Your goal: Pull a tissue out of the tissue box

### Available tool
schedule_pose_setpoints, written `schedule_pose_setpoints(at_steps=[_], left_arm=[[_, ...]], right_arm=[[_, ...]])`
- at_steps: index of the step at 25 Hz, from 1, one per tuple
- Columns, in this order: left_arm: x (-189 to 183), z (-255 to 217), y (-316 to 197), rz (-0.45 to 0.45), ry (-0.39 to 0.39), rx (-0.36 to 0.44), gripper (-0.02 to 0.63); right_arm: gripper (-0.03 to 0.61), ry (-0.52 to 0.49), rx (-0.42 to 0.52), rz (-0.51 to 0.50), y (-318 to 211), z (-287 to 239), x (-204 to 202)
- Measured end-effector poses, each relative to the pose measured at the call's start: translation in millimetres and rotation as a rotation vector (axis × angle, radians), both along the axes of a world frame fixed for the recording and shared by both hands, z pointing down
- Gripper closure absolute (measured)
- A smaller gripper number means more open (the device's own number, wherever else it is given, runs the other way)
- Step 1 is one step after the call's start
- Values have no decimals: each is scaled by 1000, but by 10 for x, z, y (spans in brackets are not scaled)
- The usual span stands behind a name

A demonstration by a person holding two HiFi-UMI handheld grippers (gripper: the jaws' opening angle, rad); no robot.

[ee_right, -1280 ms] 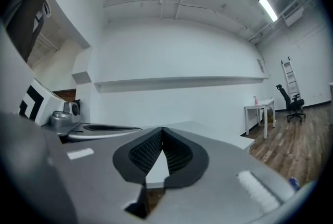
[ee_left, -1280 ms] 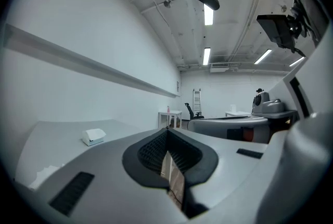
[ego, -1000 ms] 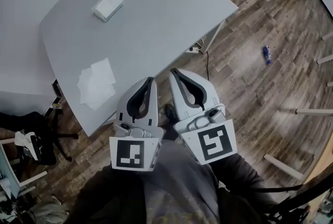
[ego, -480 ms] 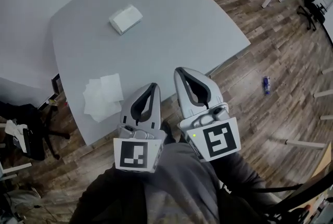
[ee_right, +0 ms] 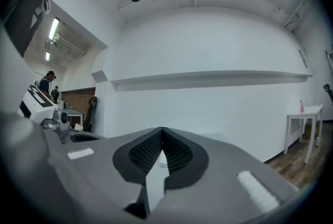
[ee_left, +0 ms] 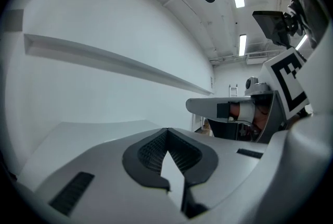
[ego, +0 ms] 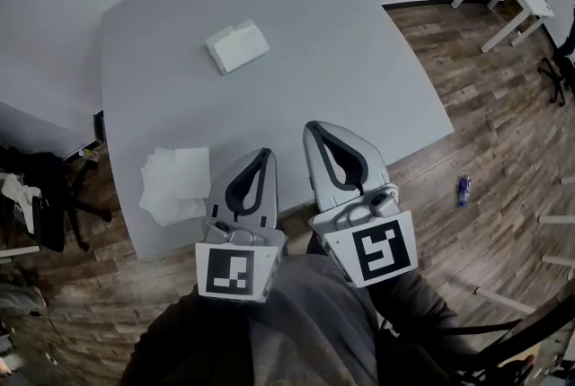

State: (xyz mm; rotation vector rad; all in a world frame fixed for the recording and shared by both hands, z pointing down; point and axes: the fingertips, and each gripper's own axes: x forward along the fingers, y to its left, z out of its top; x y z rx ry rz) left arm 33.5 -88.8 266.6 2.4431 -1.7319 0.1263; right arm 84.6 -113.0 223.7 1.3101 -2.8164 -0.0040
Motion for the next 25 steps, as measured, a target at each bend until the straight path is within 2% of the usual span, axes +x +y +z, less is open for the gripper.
schedule_pose_setpoints(at_steps=[10, 13, 16, 21, 25], left_arm=[[127, 476, -1296, -230, 0, -126, 612], [-11, 555, -1763, -327, 12, -161, 612], [-209, 559, -2121, -376, -4, -177, 612], [-553, 566, -2410, -465, -4, -165, 612], [-732, 918, -2568, -503, 43, -205, 612]], right_arm=[[577, -7, -137, -238, -1392, 521, 20], [577, 1, -180, -327, -1909, 652, -158], [577, -4, -198, -376, -2343, 689, -389], [577, 10, -205, -431, -2665, 772, -673], [575, 51, -252, -442, -2849, 1148, -830]])
